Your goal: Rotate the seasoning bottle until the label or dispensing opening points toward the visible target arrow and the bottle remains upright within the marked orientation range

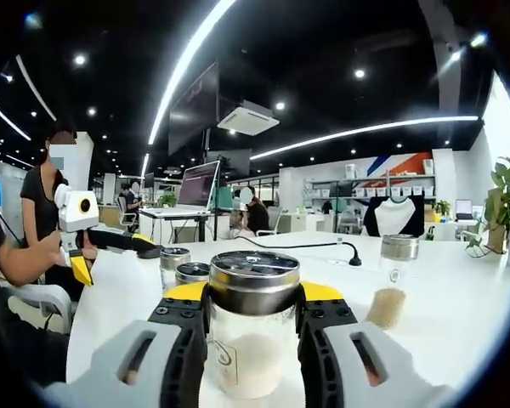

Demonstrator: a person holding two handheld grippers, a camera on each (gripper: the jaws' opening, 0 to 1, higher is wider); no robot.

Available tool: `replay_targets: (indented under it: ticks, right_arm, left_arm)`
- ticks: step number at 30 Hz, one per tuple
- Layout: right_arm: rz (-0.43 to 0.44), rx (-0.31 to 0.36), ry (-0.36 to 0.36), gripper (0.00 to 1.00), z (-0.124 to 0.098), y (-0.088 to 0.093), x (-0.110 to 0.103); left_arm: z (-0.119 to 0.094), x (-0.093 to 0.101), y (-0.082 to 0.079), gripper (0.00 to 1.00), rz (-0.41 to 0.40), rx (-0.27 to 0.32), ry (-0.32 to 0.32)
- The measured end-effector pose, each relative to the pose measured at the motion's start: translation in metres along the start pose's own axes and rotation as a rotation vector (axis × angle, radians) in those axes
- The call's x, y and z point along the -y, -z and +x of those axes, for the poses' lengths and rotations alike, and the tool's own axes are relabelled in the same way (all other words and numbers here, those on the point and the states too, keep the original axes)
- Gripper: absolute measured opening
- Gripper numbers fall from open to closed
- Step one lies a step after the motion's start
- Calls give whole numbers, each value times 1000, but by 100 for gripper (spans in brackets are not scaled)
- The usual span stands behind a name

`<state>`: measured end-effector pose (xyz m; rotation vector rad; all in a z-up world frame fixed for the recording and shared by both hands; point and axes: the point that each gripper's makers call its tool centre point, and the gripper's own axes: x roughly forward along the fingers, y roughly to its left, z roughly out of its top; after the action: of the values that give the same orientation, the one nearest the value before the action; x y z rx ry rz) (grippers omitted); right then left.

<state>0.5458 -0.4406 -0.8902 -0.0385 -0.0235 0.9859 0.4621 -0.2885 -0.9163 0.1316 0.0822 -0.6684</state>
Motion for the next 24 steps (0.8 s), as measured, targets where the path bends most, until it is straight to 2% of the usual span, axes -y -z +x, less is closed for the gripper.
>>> replay_targets:
  ticks: [5,7,10,12,16,18,24]
  right_arm:
    - [3,-3,-15,38,0,1,-3]
    - [-30,-29,-10,39,0,4,-4]
    - [-25,-34,-10,41,0,4,-6]
    - [-11,-8,-26,44,-1,-2,-9]
    - [-20,30,6,52,-6,-18,-4]
    - [-13,47,15,52,-9,-27,-1]
    - [-20,38,79,56,-15,-36,15]
  left_arm:
    - [0,2,1,100,0,-1,5]
    - [1,3,2,100,-1,-4,5]
    - [1,3,2,100,-2,-2,5]
    - [1,3,2,100,-3,-3,4]
    - [0,1,1,100,-4,-1,2]
    - [0,1,1,100,-5,-1,1]
    - [-1,4,-1,100,-11,5,10]
